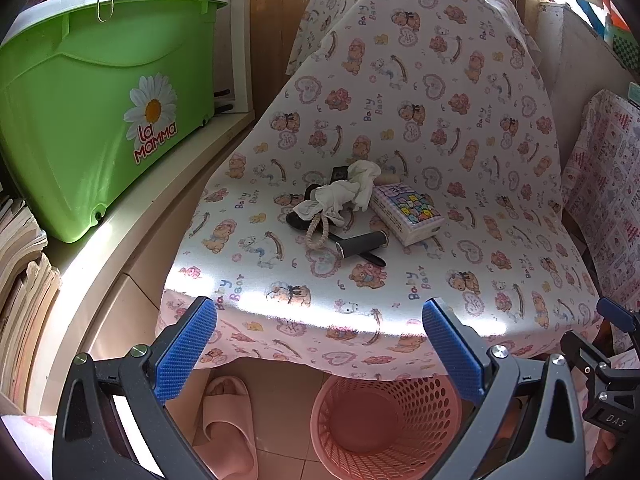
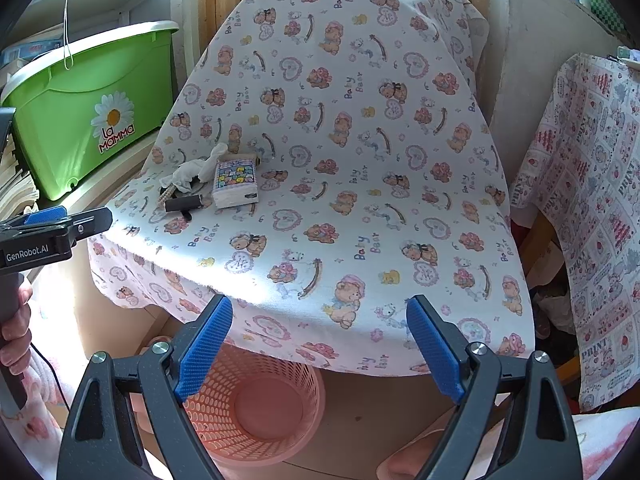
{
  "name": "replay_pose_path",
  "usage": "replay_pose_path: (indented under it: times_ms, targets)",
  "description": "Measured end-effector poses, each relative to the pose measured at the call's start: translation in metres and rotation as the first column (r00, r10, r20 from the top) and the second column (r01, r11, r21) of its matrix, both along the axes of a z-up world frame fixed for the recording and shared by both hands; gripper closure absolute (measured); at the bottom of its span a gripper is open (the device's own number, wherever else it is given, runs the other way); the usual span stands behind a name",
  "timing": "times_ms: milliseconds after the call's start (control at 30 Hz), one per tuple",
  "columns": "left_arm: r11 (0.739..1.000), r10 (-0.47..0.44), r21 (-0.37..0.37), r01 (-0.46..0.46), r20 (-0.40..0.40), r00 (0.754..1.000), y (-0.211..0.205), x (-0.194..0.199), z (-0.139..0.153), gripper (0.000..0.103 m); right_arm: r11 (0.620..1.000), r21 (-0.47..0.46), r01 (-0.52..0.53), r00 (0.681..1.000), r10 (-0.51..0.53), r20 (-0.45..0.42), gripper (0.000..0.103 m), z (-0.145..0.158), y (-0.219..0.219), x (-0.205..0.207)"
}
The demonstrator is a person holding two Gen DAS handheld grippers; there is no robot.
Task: Collect trash
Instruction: 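Move both tools toward the items on the bear-print chair, then grasp the black marker with the left tool while the right tool reaches the pink tissue pack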
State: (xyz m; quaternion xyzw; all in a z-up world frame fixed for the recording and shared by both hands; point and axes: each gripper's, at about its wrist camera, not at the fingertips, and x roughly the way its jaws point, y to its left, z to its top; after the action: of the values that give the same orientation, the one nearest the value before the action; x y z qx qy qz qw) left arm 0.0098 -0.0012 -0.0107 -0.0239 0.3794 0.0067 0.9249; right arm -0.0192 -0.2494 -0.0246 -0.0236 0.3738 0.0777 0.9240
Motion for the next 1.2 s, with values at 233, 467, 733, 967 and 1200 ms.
replay_pose_path:
  times_ms: [233,467,733,967,1200]
  targets:
    - [1.000,0.008,-0.012,-0.008,0.005,1.000,0.007,0.003,0.002,0.008,1.000,0.010,0.007,1.000,-0.007,-0.009,0.013,0.000,-0.003,0.002]
    - [1.000,-0.026,0.014,0.026,0.010,1.000,0.002,0.002,0.001,0.015,1.000,0.019,-0.005,1.000,0.005,-0.005,0.013,0.001,-0.003,0.001]
    - [0.998,-0.063,0.037,0.060,0.101,0.993,0.011,0.040,0.014,0.019,1.000,0.014,-0.001,1.000,0.001,0.021,0.013,0.001,0.001,0.003]
    - [0.986,-0.096,-0.141,0.093,-0.018,0.995,0.012,0.083,-0.017,0.053,1.000,-0.007,0.015,1.000,-0.015,0.022,0.016,-0.005,0.002,0.008]
    - [0.981,-0.191,-0.038,0.190,-0.021,0.981,-0.016,0.090,-0.027,0.039,0.999,-0.001,0.042,0.999,-0.042,0.012,0.016,-0.008,-0.008,0.015]
